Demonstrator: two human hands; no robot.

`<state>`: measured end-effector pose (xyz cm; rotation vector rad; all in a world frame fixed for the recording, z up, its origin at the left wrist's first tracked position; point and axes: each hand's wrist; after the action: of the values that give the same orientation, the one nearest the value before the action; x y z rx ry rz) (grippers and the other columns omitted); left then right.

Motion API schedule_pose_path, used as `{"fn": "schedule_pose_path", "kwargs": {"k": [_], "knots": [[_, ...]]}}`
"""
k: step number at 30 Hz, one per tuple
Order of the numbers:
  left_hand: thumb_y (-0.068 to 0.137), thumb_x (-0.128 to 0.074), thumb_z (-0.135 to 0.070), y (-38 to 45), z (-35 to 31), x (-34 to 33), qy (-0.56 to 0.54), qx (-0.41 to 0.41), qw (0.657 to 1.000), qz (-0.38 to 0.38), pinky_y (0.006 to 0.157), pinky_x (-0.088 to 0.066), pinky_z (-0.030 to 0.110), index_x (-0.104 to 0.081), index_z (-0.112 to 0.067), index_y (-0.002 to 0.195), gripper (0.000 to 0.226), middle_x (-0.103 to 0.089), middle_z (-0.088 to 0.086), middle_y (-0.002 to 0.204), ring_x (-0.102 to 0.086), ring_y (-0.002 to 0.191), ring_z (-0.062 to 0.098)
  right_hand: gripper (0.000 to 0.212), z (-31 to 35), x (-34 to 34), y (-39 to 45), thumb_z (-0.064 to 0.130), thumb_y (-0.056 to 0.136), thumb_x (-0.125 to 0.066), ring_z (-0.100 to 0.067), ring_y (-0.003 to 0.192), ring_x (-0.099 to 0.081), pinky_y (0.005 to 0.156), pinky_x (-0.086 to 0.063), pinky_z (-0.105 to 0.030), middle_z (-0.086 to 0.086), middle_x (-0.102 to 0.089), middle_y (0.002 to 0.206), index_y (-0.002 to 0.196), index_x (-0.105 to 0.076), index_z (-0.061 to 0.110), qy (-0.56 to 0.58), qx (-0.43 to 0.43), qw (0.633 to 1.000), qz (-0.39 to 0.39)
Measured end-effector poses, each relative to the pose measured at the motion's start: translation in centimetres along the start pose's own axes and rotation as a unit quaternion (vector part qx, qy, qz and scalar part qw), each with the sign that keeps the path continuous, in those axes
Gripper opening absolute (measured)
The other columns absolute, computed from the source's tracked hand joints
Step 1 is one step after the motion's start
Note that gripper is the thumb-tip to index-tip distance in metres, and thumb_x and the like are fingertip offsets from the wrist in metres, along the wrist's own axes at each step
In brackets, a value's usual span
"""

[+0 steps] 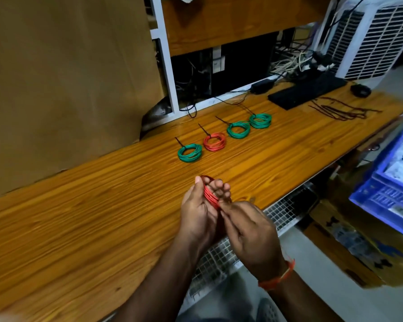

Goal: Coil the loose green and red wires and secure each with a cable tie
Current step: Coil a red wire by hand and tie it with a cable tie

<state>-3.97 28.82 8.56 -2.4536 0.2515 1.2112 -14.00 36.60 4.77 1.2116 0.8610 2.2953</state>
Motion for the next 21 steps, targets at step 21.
{"fn": "schedule_pose_path", "kwargs": {"k": [21], "knots": [[0.109,-0.036,-0.027,8.6,11.9,-13.1,-0.028,-0.016,0.998,-0.061,0.082,-0.061,0.036,-0.055,-0.011,0.097,0.027,-0.071,0.014,0.087,-0.073,0.087,0.028,0.025,-17.5,6.3,6.8,0.018,0.105,-0.057,-0.026,0.08,-0.06,0.063,-0.053,-0.038,-0.007,-0.068,0.091,0.104,-0.078,0.005,-0.026,0.072,0.995,-0.059]]}}
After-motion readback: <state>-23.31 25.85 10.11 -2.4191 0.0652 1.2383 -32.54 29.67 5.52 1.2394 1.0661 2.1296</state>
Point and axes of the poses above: each hand's wrist, its own y-axis towards the middle knuckle, its own x-axis out of the back of the hand, z = x × y
